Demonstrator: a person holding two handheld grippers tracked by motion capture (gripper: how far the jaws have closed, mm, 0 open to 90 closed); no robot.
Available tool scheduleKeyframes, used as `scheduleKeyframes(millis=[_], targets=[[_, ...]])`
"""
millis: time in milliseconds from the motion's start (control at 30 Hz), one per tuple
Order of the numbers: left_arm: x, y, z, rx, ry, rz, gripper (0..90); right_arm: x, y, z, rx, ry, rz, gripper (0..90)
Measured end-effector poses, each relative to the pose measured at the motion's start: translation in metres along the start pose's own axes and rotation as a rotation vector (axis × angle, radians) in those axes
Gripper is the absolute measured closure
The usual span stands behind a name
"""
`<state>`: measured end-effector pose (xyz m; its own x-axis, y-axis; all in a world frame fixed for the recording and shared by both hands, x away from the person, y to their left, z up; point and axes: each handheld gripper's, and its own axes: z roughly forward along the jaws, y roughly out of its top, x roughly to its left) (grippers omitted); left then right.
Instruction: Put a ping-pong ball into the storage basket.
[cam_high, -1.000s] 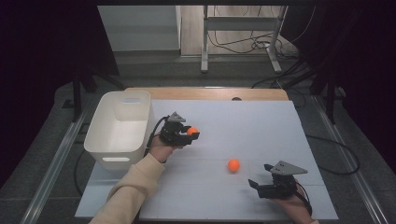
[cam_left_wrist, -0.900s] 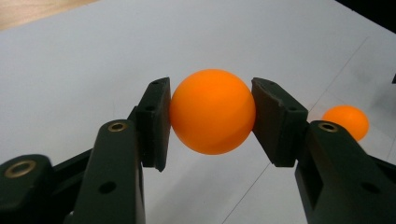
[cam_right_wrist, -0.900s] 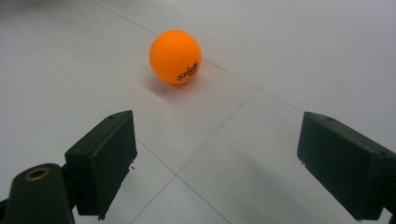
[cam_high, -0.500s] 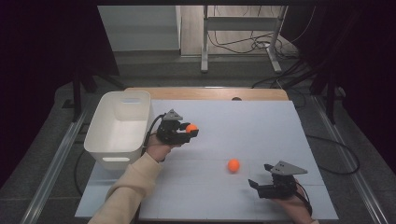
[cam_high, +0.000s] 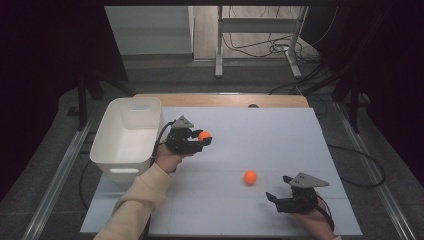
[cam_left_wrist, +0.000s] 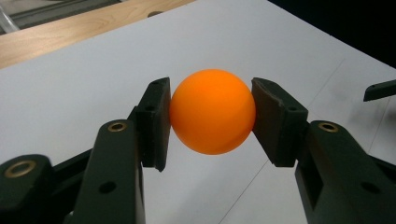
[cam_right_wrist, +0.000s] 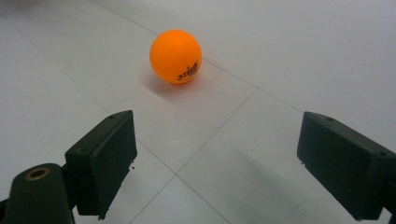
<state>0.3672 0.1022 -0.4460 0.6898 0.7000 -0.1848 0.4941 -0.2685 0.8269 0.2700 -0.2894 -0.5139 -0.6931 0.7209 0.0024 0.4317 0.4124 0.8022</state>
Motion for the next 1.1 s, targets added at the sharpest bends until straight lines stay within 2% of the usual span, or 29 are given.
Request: scheduleKeyframes(millis=[1100], targets=[[-0.007, 0.014, -0.037, -0.119, 0.001, 0.029, 50.0, 0.0, 0.0, 0.0, -0.003, -0.001, -0.002, 12.4]])
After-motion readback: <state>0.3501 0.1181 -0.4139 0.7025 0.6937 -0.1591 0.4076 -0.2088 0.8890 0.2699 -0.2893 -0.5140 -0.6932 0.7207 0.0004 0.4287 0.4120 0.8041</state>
